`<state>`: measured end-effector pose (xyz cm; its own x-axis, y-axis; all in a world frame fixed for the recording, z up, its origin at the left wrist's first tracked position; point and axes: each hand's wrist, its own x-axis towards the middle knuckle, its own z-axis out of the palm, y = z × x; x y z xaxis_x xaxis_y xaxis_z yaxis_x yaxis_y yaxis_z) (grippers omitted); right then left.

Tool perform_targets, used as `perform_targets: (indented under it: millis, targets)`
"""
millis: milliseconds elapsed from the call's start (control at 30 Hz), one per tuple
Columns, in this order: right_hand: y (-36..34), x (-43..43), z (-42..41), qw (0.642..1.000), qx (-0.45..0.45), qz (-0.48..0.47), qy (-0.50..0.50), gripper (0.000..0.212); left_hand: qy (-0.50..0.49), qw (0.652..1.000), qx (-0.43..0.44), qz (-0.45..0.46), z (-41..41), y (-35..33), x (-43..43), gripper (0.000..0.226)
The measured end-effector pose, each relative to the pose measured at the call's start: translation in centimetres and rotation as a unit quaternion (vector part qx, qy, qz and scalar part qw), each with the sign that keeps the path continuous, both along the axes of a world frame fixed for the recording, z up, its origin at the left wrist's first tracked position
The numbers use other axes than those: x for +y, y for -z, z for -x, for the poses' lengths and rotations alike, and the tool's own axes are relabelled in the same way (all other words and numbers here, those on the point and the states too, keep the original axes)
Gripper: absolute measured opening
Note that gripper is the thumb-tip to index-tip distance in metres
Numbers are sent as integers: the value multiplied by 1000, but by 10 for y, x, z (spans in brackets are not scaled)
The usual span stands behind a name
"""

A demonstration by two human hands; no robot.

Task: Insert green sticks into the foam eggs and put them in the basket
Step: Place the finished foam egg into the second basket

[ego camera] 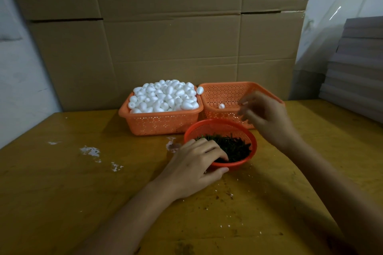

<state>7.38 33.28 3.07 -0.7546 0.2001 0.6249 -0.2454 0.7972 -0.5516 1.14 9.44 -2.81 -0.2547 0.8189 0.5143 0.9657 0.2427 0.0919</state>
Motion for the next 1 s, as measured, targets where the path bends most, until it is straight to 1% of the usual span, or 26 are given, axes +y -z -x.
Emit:
perform_targets:
  millis: [33,100,133,167,267,333,400,467,533,600,633,700,800,833,900,967,1000]
  targets:
    - [-2,-10,-4,995,-51,-66,-47,14,0,1000,2,-3,0,0,0,31]
    - [3,-27,-9,967,-145,-185,-100,17,-3,1000,8,-6,-1,0,0,33]
    - [10,-33,-11,952,-179,-223,-113,19,-5,1000,9,-8,-1,0,0,34]
    - [17,-38,-11,941,-205,-241,-119,23,-5,1000,4,-12,-1,0,0,36]
    - [25,-41,-9,938,-234,-236,-94,32,8,997,-53,-47,1,1,-2,35]
    - [22,-40,-8,937,-246,-233,-84,30,18,991,-101,-91,1,0,-2,31]
    - [23,-43,-6,932,-247,-253,-80,29,15,983,-125,-134,2,-2,0,30]
    - [25,-45,-5,927,-248,-271,-70,32,-6,979,-109,-170,6,-4,3,31]
    - [26,-45,-2,926,-250,-276,-62,35,-60,976,-46,-206,16,-12,5,30]
    - [26,-44,1,924,-257,-278,-56,36,-133,966,26,-222,30,-26,6,29]
    - [26,-44,2,923,-260,-280,-54,35,-166,960,48,-219,38,-33,6,28]
    - [28,-43,3,920,-260,-288,-50,35,-217,955,61,-190,53,-48,8,32]
    - [29,-43,4,919,-262,-291,-53,35,-276,957,57,-71,72,-65,17,43]
    - [29,-42,4,919,-262,-290,-53,35,-285,957,50,-28,77,-69,21,43]
    - [30,-42,3,920,-262,-287,-54,34,-281,959,13,24,87,-73,25,39]
    - [31,-42,3,920,-262,-286,-53,34,-278,959,-25,46,95,-72,27,35]
    - [32,-42,3,920,-264,-285,-52,34,-281,958,-39,42,98,-70,27,33]
